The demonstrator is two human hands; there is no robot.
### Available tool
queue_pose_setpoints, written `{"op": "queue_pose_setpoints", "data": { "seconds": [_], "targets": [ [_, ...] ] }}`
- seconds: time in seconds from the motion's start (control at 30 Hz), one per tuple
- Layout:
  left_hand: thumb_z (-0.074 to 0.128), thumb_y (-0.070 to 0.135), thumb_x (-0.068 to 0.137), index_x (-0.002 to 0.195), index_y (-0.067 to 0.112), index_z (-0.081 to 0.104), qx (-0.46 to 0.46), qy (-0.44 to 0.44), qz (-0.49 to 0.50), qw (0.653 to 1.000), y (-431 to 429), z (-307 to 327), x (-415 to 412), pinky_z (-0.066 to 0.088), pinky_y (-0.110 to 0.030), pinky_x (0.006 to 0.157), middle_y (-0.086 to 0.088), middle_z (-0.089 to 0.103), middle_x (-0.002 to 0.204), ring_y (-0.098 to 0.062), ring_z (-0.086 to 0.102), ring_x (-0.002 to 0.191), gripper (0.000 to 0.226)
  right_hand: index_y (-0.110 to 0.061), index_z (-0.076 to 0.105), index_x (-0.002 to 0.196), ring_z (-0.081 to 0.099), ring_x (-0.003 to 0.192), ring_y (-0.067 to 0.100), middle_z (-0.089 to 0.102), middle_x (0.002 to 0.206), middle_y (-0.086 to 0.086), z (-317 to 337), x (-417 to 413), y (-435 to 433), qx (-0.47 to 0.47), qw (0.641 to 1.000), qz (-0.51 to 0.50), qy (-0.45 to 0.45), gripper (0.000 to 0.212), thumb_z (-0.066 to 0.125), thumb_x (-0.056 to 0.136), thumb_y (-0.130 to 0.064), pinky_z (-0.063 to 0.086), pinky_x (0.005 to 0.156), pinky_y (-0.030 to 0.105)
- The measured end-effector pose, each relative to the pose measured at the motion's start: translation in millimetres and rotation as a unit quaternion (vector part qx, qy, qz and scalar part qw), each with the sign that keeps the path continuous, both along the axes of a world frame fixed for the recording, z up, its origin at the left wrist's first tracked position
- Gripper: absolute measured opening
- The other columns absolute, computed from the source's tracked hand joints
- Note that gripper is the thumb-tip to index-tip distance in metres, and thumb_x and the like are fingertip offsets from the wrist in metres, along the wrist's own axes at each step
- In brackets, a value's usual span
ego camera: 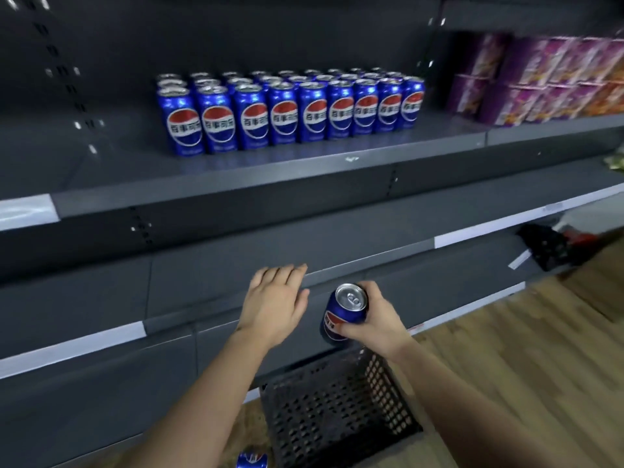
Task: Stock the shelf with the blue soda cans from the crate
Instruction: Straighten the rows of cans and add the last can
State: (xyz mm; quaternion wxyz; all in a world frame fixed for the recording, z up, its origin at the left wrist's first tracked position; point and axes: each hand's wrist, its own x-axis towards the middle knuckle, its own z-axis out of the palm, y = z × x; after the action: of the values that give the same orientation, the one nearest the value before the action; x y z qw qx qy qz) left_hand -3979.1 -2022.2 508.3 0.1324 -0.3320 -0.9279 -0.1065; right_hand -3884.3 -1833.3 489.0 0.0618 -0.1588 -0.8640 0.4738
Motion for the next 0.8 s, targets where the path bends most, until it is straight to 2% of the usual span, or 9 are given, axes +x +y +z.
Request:
{"op": "queue_pose_setpoints", "data": {
  "seconds": [0.1,0.2,0.4,0.53,0.7,0.8],
  "targets": [
    [0.020,0.043,0.092,0.136,0.019,0.049,0.003,0.006,-0.001,1.000,57.1,30.0,4.3,0.031,-0.040,0.108,0.002,0.058,0.130,-0.021,0.054,0.118,0.058,-0.028,0.047,0.113,0.064,0.095,0.004,0.067,0.102,-0.012,33.0,5.3,61.8,-0.001,1.000,0.004,0.010,0.068,0.089,0.058,-0.026,0.051,0.087,0.027],
    [0.032,0.039,0.096,0.139,0.019,0.046,0.022,0.021,0.007,1.000,113.5,52.8,11.7,0.028,-0.040,0.110,0.001,0.057,0.132,-0.022,0.052,0.119,0.049,-0.025,0.048,0.116,0.065,0.097,0.007,0.067,0.105,-0.011,62.8,11.1,125.5,0.004,1.000,0.018,0.020,0.072,0.088,0.057,-0.031,0.052,0.089,0.031],
    [0.035,0.037,0.098,0.142,0.021,0.040,0.034,0.029,0.035,0.998,214.7,88.5,31.2,0.021,-0.037,0.112,0.002,0.052,0.137,-0.020,0.047,0.124,0.047,-0.029,0.049,0.112,0.065,0.094,0.004,0.067,0.103,-0.013,113.5,29.5,230.7,0.007,0.998,0.049,0.040,0.062,0.088,0.063,-0.033,0.051,0.082,0.024],
    [0.033,0.038,0.099,0.143,0.021,0.038,0.024,0.031,0.037,0.999,266.9,104.2,37.3,0.021,-0.037,0.112,0.002,0.051,0.138,-0.020,0.047,0.124,0.048,-0.028,0.050,0.113,0.063,0.092,0.001,0.066,0.103,-0.013,134.1,32.6,278.1,0.012,0.997,0.056,0.056,0.058,0.086,0.067,-0.031,0.046,0.076,0.018],
    [0.033,0.037,0.099,0.143,0.021,0.039,0.017,0.033,0.045,0.998,305.9,117.0,27.1,0.021,-0.038,0.112,0.000,0.052,0.136,-0.021,0.047,0.124,0.047,-0.029,0.052,0.111,0.065,0.094,0.004,0.067,0.103,-0.011,146.3,17.2,318.3,0.005,0.996,0.066,0.066,0.055,0.086,0.067,-0.029,0.052,0.083,0.026],
    [0.034,0.037,0.099,0.143,0.020,0.039,0.018,0.040,0.046,0.998,322.6,126.6,10.6,0.020,-0.039,0.112,-0.001,0.052,0.137,-0.023,0.046,0.124,0.047,-0.030,0.052,0.111,0.065,0.093,0.002,0.067,0.103,-0.014,155.0,-2.2,335.7,0.004,0.994,0.068,0.080,0.055,0.085,0.068,-0.026,0.050,0.079,0.021]
  ]
}}
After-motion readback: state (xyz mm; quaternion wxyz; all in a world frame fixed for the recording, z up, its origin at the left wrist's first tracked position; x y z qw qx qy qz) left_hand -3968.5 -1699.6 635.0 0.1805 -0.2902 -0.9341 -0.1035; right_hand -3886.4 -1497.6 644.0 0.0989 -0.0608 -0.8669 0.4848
